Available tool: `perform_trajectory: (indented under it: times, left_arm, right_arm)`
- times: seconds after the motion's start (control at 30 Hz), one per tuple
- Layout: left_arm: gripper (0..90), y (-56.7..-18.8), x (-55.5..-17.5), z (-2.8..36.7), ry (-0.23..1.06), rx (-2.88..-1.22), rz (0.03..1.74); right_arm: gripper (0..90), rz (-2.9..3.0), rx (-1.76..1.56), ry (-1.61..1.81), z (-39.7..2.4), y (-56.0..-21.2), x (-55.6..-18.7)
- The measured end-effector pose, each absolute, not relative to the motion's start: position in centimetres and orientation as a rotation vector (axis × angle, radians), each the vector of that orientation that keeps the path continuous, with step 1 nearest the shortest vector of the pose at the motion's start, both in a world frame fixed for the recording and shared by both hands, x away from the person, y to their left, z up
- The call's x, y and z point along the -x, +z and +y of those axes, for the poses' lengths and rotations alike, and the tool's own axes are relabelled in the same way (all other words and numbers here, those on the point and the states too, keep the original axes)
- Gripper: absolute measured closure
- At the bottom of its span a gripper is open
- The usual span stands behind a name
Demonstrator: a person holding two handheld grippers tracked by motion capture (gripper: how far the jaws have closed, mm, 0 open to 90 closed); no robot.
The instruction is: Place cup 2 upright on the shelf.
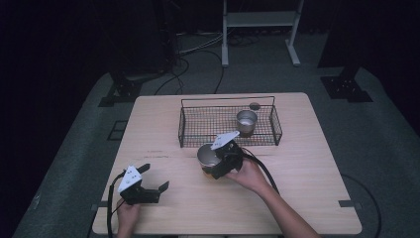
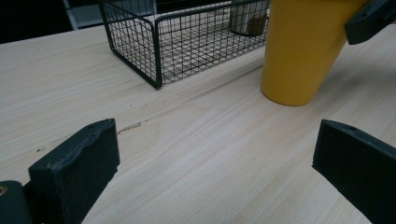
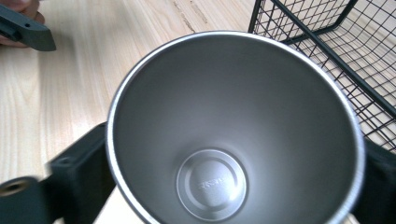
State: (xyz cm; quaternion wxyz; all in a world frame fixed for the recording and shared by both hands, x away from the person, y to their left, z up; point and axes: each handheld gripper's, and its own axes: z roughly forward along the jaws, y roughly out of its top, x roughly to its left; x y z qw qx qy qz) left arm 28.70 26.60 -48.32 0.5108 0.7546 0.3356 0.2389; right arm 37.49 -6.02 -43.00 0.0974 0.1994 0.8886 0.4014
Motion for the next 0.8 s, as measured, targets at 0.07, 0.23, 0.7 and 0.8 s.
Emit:
perform_trajectory:
  times: [0.07, 0.23, 0.7, 0.8]
  left_arm:
    - [0.0, -48.3, -28.7, 26.6, 0.575, -1.816, 0.807]
    - [0.0, -48.3, -28.7, 26.6, 0.575, -1.815, 0.807]
    - [0.0, -48.3, -28.7, 26.6, 0.578, -1.813, 0.804]
    - [0.0, -48.3, -28.7, 26.6, 0.577, -1.813, 0.805]
  right_arm:
    - [11.2, 2.637, -0.582, 1.182, -6.0, -43.0, -37.5]
    - [11.8, 2.648, -0.583, 1.175, -6.0, -42.9, -37.6]
    - [13.6, 2.677, -0.584, 1.178, -6.4, -42.4, -37.6]
    - [13.6, 2.676, -0.596, 1.183, -6.7, -42.0, -37.6]
